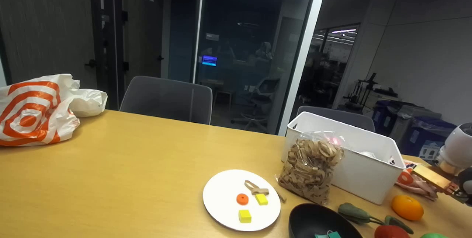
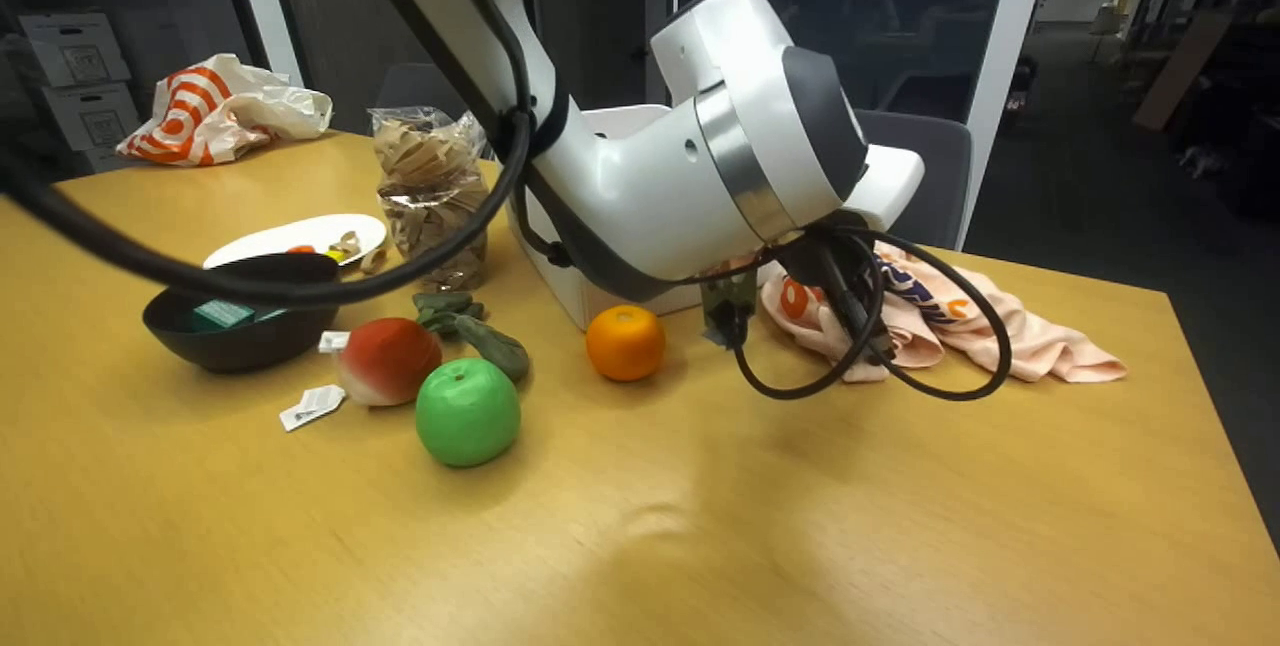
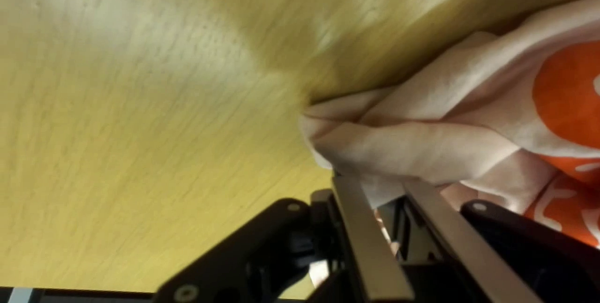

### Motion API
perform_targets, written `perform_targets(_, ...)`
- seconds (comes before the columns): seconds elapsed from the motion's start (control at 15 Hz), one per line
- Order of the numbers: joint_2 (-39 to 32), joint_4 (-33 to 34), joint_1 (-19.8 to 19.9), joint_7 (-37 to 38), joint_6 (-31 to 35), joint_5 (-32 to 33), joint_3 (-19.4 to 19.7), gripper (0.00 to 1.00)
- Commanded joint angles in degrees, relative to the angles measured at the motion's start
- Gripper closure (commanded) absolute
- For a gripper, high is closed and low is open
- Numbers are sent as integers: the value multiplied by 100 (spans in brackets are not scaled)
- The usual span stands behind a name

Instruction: Remove the peach shirt from the basket, then unfold it

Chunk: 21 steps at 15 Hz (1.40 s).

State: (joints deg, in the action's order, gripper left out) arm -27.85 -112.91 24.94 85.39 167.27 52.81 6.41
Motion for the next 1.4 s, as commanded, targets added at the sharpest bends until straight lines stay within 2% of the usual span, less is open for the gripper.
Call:
perform_targets(0.0, 101, -116, -238, -945, -90, -1037, 197, 94)
perform_targets(0.07, 107, -118, -282, -1166, -135, -1347, 228, 94)
perform_targets(0.13, 116, -102, -406, -1472, -246, -1699, 339, 90)
perform_targets(0.4, 194, 15, -1116, -2336, -1030, -2480, 1053, 89)
perform_targets(0.67, 293, 161, -1390, -3145, -2248, -3062, 1252, 95)
perform_targets(0.8, 235, 292, -1814, -2731, -2707, -2500, 1695, 98)
perform_targets(1.0, 172, 333, -2265, -2282, -3136, -1480, 2118, 98)
perform_targets(1.2, 211, 328, -2237, -2452, -3863, -982, 1913, 98)
perform_targets(1.33, 136, 304, -2370, -1852, -3805, -53, 2024, 98)
